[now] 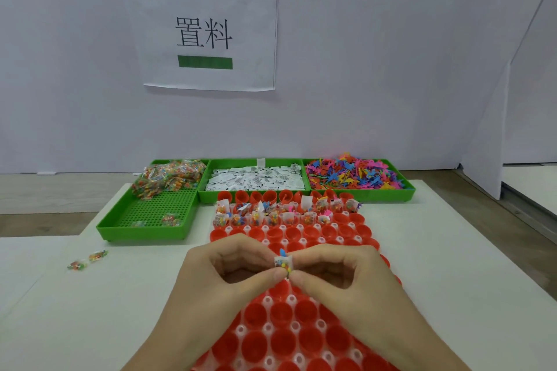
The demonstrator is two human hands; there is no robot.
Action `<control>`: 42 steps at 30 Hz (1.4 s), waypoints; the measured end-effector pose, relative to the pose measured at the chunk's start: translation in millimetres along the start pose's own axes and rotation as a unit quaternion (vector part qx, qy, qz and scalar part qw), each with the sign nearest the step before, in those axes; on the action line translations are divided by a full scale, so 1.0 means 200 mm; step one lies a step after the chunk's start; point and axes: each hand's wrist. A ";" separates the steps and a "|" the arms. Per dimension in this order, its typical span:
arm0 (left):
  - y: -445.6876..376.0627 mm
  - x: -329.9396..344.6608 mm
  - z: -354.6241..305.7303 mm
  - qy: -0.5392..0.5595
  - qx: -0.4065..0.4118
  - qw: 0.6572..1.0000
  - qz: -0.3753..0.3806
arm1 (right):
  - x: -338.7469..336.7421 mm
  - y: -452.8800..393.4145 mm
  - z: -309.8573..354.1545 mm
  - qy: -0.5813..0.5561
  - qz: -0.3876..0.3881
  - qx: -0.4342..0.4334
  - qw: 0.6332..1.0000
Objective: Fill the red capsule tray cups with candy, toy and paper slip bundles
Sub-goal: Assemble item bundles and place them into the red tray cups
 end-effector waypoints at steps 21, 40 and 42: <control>-0.72 0.43 0.01 -0.240 0.050 0.969 0.030 | -0.53 -0.45 -0.25 0.214 -0.032 0.034 0.976; -0.81 0.51 0.06 -0.406 0.136 0.896 0.123 | -0.52 -0.50 -0.35 0.376 0.006 0.084 0.923; -0.81 0.51 0.06 -0.437 0.159 0.877 0.118 | -0.51 -0.50 -0.35 0.380 0.012 0.085 0.921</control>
Point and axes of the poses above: each hand's wrist, its own y-axis away from the middle knuckle, its own x-axis out of the palm, z = x × y, and after that the axes turned 5 degrees about -x, right-handed
